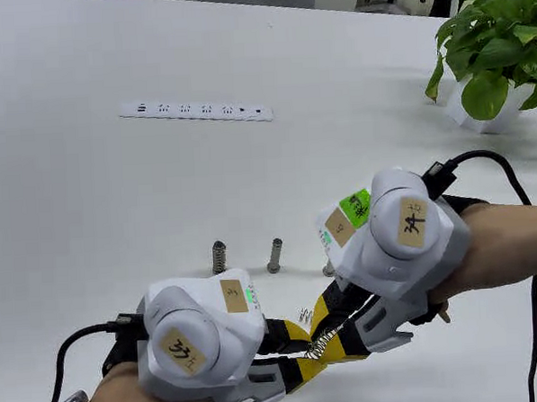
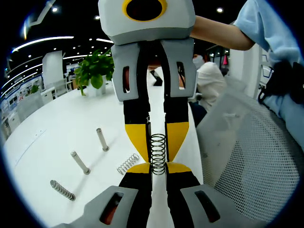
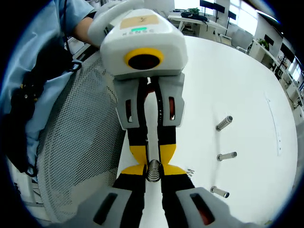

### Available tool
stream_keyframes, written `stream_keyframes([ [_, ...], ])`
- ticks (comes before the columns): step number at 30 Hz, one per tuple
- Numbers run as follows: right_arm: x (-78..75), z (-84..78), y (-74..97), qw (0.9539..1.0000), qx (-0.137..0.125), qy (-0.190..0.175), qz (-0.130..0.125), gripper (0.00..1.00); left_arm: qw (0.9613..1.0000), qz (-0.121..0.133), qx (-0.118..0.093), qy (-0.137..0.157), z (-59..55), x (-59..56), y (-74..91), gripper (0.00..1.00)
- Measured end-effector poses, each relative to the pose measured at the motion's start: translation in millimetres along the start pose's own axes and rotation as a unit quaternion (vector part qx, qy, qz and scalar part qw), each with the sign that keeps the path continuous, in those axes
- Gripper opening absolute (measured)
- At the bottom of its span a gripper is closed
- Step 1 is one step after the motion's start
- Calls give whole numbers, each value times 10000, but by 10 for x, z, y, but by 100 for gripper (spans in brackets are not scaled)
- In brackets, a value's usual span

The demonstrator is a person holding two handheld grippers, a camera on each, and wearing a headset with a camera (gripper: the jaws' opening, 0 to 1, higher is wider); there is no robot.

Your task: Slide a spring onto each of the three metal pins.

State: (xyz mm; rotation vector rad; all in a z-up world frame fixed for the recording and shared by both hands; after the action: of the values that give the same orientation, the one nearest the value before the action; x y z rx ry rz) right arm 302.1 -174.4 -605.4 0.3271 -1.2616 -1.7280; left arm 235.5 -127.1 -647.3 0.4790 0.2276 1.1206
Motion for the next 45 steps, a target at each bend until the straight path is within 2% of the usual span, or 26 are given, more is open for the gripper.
stream_keyframes([
  [7,-6,-2,-5,9999,105,30,34,13,10000,16,-39,24,12,-8,2,9],
  [18,-13,10,1,9999,127,62,51,12,9999,59,-56,128,12,-12,12,10],
  [27,-41,34,15,9998,150,93,10,12,9995,253,-130,129,8,17,38,13],
  [32,-53,50,41,9997,197,156,9,12,9984,518,-139,153,-14,85,83,27],
  [39,-106,66,110,9994,263,233,-24,12,9948,923,-152,414,-86,188,197,39],
  [43,-143,45,114,9991,342,250,10,12,9913,1247,-32,414,-157,250,259,57],
  [45,-152,38,112,9988,398,266,54,12,9891,1386,-25,502,-183,283,302,62],
])
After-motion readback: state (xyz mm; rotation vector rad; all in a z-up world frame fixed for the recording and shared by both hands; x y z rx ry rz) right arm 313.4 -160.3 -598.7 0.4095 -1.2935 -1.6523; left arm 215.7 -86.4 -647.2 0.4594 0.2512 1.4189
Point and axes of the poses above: the centre of the closed fingertips' face, and the gripper's own axes: y roughly backward along the fingers, x roughly to its left, z roughly out of its top, the point moved 8 cm from there along y, roughly backward along the fingers, and after that the axes turned 13 degrees about z, right-handed, at the moved point
